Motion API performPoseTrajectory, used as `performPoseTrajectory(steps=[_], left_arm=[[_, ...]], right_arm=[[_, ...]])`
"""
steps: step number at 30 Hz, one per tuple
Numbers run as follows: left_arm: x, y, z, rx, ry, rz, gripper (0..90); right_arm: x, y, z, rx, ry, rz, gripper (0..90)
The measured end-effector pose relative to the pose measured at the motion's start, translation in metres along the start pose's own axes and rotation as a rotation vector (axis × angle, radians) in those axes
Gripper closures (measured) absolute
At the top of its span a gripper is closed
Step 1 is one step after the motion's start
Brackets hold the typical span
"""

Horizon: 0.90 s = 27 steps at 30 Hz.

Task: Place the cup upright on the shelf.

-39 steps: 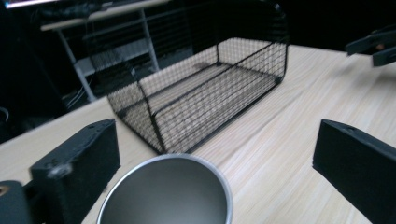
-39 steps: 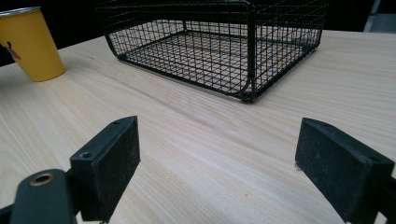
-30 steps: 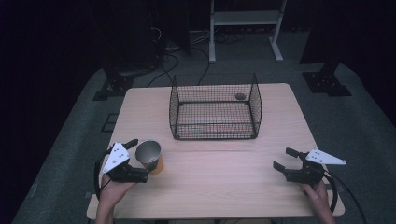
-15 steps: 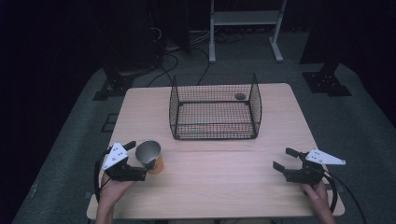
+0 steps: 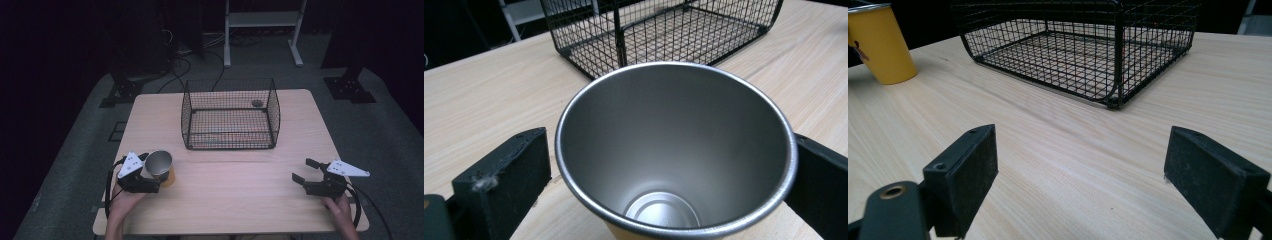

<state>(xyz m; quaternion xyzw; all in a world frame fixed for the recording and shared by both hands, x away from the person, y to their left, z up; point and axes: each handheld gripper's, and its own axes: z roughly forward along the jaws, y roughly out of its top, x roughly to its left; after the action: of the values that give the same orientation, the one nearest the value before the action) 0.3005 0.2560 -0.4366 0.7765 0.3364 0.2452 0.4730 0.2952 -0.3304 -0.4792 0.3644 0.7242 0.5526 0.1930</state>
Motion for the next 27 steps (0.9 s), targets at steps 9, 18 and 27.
performPoseTrajectory(steps=[9,18,27], left_arm=[[-0.0014,-0.0009,0.0084,0.033,-0.016,0.009,1.9],[-0.0014,-0.0013,0.0089,0.027,-0.021,0.017,13.0],[-0.0062,0.0005,0.0090,0.020,-0.021,0.040,13.4]], right_arm=[[0.0006,0.0001,0.0002,0.004,0.000,-0.005,12.9],[0.0018,0.0003,0.0009,0.010,-0.001,-0.018,12.9],[0.0020,0.0004,0.0012,0.013,-0.007,-0.017,12.9]])
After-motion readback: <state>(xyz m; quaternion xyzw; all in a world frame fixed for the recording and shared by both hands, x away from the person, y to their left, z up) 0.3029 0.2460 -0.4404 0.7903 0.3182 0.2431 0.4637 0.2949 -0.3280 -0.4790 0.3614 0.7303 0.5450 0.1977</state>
